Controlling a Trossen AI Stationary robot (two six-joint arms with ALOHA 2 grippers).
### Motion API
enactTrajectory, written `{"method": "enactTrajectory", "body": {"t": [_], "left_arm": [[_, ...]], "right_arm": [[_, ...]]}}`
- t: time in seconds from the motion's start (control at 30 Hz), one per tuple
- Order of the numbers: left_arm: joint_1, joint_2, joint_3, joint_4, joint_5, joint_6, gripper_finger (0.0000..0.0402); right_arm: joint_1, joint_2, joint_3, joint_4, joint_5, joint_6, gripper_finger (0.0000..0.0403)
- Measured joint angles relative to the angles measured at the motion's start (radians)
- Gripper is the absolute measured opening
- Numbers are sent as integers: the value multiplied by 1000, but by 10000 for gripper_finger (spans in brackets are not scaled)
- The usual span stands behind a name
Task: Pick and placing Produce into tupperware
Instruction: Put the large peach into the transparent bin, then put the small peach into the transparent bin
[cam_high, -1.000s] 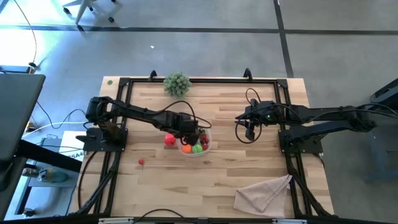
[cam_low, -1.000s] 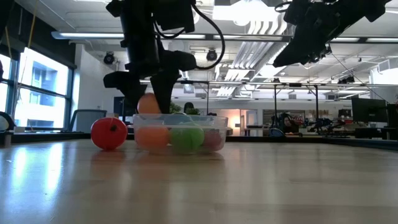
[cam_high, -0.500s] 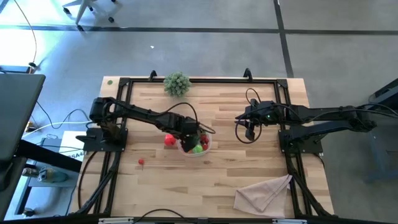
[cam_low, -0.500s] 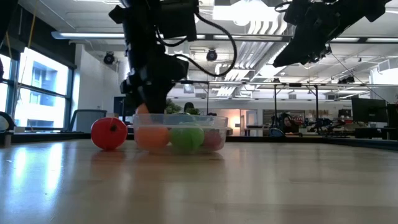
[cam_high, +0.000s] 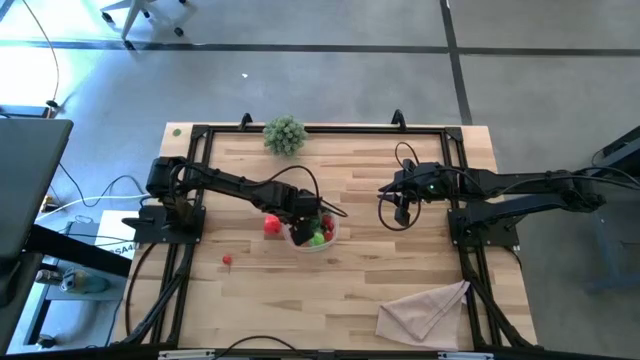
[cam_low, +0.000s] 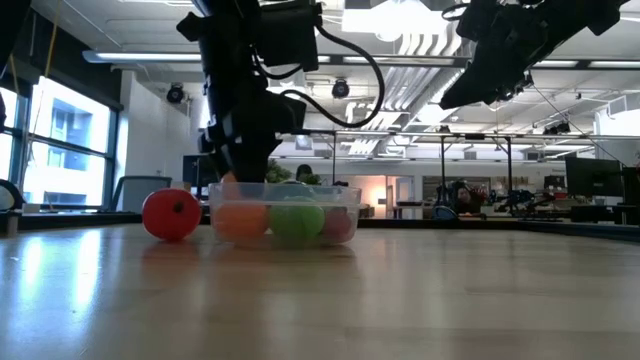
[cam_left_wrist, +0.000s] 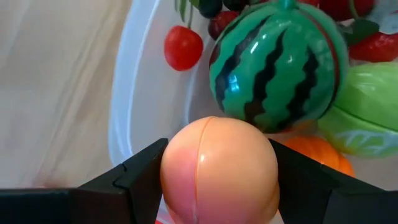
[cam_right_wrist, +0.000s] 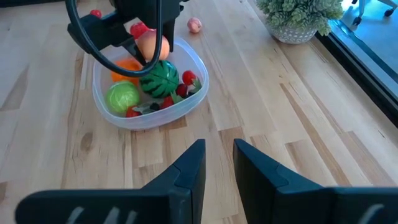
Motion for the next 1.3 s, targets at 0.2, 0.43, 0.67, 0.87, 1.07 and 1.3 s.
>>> {"method": "enactTrajectory", "body": {"t": [0.2,0.43,0.67,0.87,1.07,1.3], "left_arm": [[0,0,0,0,-10,0,239],[0,0,0,0,-10,4,280],[0,0,0,-4,-10,8,300],[0,0,1,-4,-10,2,277],[0,0,76,-95,-10,-7,265],[0,0,229,-305,-70,-215,272]], "right_arm": [[0,0,0,0,0,0,71],[0,0,0,0,0,0,71],[0,0,0,0,0,0,71],[0,0,0,0,0,0,71],[0,0,0,0,0,0,71],[0,0,0,0,0,0,71]]}}
